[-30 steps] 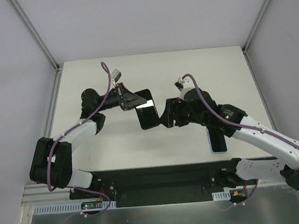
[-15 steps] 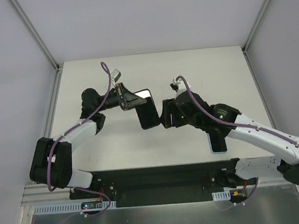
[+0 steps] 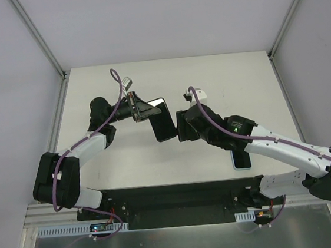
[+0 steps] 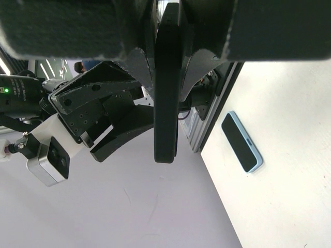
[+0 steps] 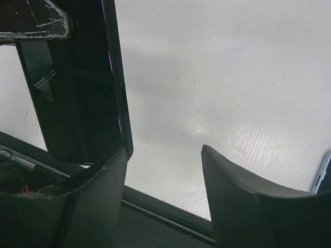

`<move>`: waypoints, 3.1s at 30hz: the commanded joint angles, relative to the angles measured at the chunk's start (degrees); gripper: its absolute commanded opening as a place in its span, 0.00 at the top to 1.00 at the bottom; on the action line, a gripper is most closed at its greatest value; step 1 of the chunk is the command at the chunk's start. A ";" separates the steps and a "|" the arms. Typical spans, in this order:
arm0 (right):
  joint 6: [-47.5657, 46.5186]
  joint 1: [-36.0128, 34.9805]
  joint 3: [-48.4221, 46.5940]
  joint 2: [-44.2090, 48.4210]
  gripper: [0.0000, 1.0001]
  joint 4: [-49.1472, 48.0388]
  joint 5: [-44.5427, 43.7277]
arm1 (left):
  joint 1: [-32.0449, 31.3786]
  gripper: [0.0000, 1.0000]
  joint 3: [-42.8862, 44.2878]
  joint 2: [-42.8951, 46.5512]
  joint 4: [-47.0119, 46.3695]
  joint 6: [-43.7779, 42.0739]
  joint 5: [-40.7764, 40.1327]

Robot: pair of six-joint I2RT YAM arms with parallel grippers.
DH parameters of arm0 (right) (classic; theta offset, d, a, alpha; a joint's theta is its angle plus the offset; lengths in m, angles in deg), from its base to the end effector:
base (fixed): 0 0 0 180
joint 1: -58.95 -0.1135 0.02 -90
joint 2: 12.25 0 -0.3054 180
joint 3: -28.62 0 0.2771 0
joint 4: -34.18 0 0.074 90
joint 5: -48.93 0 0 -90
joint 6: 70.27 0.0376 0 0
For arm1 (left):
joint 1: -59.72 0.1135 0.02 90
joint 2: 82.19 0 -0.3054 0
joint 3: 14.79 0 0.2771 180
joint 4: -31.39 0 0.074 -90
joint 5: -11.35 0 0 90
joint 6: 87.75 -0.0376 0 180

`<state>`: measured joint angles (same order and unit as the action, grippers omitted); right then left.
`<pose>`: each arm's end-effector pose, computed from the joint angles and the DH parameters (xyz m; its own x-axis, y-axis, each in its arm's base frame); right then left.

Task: Take the phone out of the phone case
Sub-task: Remove the phone case from the phone.

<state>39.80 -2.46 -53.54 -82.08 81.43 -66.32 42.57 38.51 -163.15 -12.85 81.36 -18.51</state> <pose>0.1452 0.2329 0.3975 -0.4724 -0.2182 -0.8540 -0.4947 0.8675 0.0520 0.2831 -0.1215 0.3129 -0.8726 -0.2424 -0.4241 0.4455 -0.0391 -0.8944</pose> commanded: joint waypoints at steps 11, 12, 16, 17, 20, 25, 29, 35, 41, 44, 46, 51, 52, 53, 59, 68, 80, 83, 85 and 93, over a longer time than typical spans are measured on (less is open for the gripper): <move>-1.62 -3.28 -3.64 -6.90 0.40 13.15 -14.55 | -0.43 1.00 4.56 5.82 -8.46 9.31 0.59; -1.53 -3.63 -4.00 -7.34 0.41 13.77 -16.21 | -0.43 1.00 4.56 5.91 -8.38 9.48 0.59; -1.44 -5.21 -5.67 -9.72 0.40 16.32 -18.60 | -0.43 1.00 4.99 6.52 -7.94 9.57 0.59; -1.44 -5.39 -5.68 -10.07 0.40 16.41 -18.86 | -0.43 1.00 5.00 6.70 -7.94 9.66 0.59; -1.71 -5.56 -4.71 -9.72 0.40 14.83 -17.29 | -0.43 1.00 5.26 7.05 -7.67 9.74 0.51; -2.15 -4.69 -0.51 -7.88 0.40 9.39 -13.78 | -0.43 1.00 5.61 7.49 -7.93 10.97 0.59; -2.15 -2.23 4.77 -4.63 0.39 3.50 -6.85 | -0.43 1.00 5.96 7.84 -8.29 13.86 0.42; -1.27 0.94 9.35 -3.48 0.40 -1.78 -1.82 | -0.43 1.00 8.16 10.30 1.63 12.39 0.07; 0.22 2.96 10.67 -4.44 0.41 -5.99 4.50 | -0.52 1.00 7.72 11.71 6.48 13.43 -1.25; 1.37 5.15 12.25 -4.36 0.42 -7.05 6.53 | -0.34 1.00 7.19 11.97 5.69 15.18 -1.87; 1.90 6.30 13.22 -4.01 0.43 -7.41 6.89 | -0.34 1.00 7.28 12.06 5.25 15.72 -2.04; 3.39 10.07 16.38 -2.78 0.44 -11.44 15.04 | -0.34 1.00 7.98 11.89 6.30 16.07 -2.48; 3.74 10.51 17.52 -2.25 0.44 -11.97 16.28 | -0.34 1.00 7.90 11.97 6.30 16.34 -2.48; 3.92 10.61 17.53 -2.16 0.44 -11.89 16.55 | -0.34 1.00 7.81 12.06 6.30 16.43 -2.57; 1.72 7.10 10.87 -5.06 0.48 0.39 1.36 | -0.34 1.00 7.54 12.33 6.92 16.87 -2.83; -0.12 0.94 3.73 -11.48 0.51 9.12 -11.84 | -0.34 1.00 9.04 12.85 11.14 14.41 -2.57; -4.51 -1.79 -0.49 -17.63 0.55 10.97 -17.11 | -0.34 1.00 10.27 12.85 12.28 14.40 -2.04; -6.27 -2.05 -0.23 -18.24 0.55 9.48 -16.32 | -0.34 1.00 10.62 12.85 12.45 14.58 -1.96; -7.41 -2.14 0.91 -18.07 0.55 8.42 -14.66 | -0.34 1.00 10.88 12.68 12.37 14.58 -1.78; -6.02 3.04 10.93 -11.58 0.55 -7.48 3.44 | -0.34 1.00 11.32 12.59 12.02 15.02 -1.78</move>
<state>34.16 -1.98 -46.72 -96.76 80.16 -74.60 43.19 45.92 -153.69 7.37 87.13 -25.18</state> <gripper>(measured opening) 0.452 0.136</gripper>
